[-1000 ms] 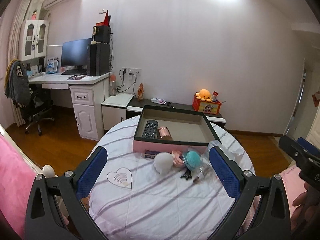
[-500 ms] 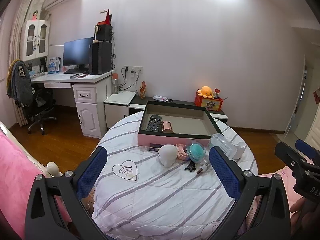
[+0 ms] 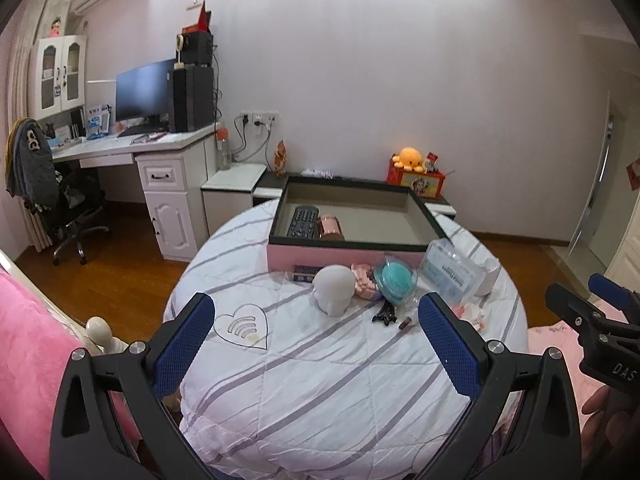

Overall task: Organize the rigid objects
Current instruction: 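Withdraw both tools from the tray back over the table, then grasp the white figurine with the left tool while the right tool grasps the block figure, then lower the figurine and block figure into the tray and open both tools, then withdraw both tools from the tray back over the table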

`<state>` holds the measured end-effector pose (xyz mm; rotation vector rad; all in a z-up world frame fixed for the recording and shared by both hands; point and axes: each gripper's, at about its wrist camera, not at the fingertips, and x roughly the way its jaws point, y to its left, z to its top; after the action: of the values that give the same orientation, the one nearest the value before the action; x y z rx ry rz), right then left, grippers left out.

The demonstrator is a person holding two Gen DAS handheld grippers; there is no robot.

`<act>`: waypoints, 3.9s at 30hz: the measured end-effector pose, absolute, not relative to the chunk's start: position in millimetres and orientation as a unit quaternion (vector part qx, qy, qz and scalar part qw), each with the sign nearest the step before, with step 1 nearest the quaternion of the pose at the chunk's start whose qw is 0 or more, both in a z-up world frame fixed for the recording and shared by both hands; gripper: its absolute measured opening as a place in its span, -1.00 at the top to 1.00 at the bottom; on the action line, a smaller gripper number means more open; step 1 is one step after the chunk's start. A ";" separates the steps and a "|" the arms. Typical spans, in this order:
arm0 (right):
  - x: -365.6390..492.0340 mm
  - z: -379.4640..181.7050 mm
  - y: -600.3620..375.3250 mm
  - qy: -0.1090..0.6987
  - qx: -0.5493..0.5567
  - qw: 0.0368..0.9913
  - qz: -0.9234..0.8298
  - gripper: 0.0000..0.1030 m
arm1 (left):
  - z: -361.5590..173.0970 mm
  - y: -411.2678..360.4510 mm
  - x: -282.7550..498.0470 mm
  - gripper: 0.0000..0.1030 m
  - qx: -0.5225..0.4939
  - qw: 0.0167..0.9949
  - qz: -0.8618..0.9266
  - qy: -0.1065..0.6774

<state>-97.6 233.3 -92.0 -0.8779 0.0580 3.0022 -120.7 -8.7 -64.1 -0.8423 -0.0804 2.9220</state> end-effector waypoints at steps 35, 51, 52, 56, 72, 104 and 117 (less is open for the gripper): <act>-227.6 -227.2 252.1 -0.013 -0.432 -0.010 0.902 -0.35 | -189.2 11.1 -287.5 -0.91 -0.415 0.046 0.908 -0.032; -203.6 -213.7 238.5 0.024 -0.443 -0.059 0.894 -0.08 | -181.8 5.0 -265.9 -0.06 -0.412 0.081 0.906 -0.045; -201.0 -212.6 235.7 0.022 -0.443 -0.063 0.894 -0.08 | -180.1 3.6 -261.9 -0.06 -0.411 0.082 0.907 -0.046; -193.6 -206.8 228.8 0.028 -0.440 -0.078 0.894 -0.08 | -169.8 0.6 -248.3 -0.06 -0.404 0.086 0.910 -0.048; -222.3 -127.7 205.5 0.021 -0.360 -0.115 0.925 -0.08 | -94.2 -3.1 -249.6 -0.06 -0.347 0.101 0.931 -0.048; -483.6 -189.9 214.8 0.046 -0.529 -0.056 0.845 -0.09 | -154.0 51.9 -493.9 -0.10 -0.476 0.131 0.869 -0.037; -474.0 -170.8 210.8 0.067 -0.510 -0.065 0.855 -0.95 | -126.8 16.1 -464.4 -0.97 -0.440 0.094 0.891 -0.063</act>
<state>-474.0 210.8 -170.8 -1.6705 0.2202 2.8033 -464.4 16.1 -126.8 -1.3054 -0.1856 2.6430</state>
